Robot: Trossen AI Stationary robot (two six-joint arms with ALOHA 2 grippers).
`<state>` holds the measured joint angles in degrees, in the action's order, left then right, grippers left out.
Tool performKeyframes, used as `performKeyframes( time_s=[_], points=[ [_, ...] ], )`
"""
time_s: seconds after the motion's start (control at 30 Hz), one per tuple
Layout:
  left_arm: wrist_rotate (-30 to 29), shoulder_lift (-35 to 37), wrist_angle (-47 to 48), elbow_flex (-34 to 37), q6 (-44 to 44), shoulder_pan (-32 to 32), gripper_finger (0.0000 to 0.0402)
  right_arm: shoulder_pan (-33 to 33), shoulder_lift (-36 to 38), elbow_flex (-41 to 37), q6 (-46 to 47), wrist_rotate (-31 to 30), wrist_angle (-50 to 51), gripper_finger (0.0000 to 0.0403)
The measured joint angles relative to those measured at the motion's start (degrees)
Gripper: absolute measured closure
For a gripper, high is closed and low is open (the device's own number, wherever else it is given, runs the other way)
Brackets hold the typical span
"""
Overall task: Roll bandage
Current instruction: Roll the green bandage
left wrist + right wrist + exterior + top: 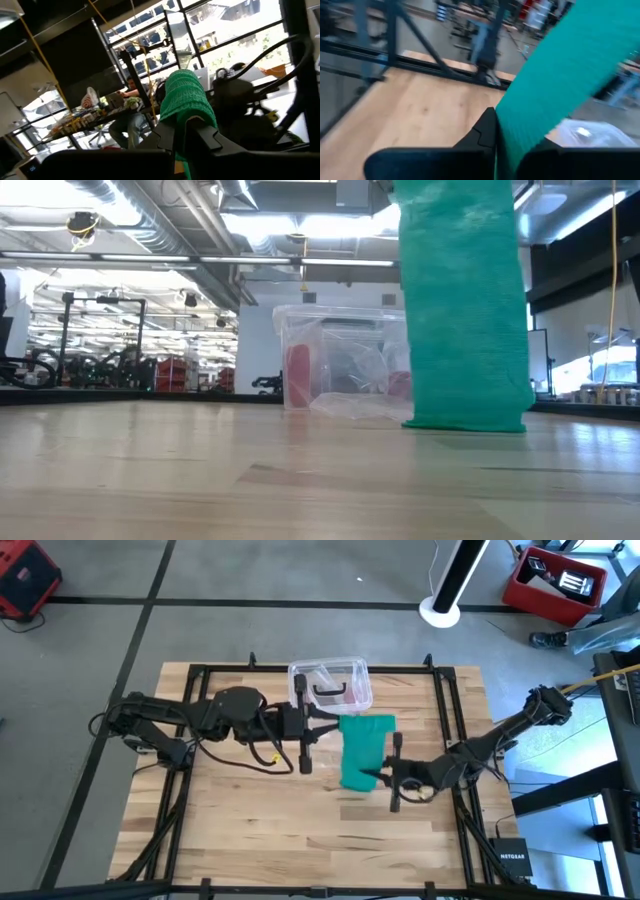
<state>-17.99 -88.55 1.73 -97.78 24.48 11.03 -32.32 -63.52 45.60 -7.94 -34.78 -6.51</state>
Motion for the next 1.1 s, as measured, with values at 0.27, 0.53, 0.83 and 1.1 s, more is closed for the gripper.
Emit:
performKeyframes(
  time_s=[0.27,0.53,0.83,1.1],
  points=[
    [-2.2,0.0,-1.3,0.0,3.2,-4.4,0.0386,-8.1,0.0,5.3,-3.5,0.8,0.1,0.0398],
    [-2.1,-1.0,-0.2,0.0,8.9,-7.4,0.0386,-13.7,-2.5,15.2,-11.0,0.7,1.9,0.0399],
    [-3.5,-4.6,1.1,0.0,15.2,-6.4,0.0386,-15.3,-9.3,31.3,-15.0,0.8,12.9,0.0401],
    [-4.3,-7.7,9.3,0.0,17.0,-2.4,0.0386,-16.9,-11.8,41.7,-21.6,-1.2,17.4,0.0401]
  ],
)
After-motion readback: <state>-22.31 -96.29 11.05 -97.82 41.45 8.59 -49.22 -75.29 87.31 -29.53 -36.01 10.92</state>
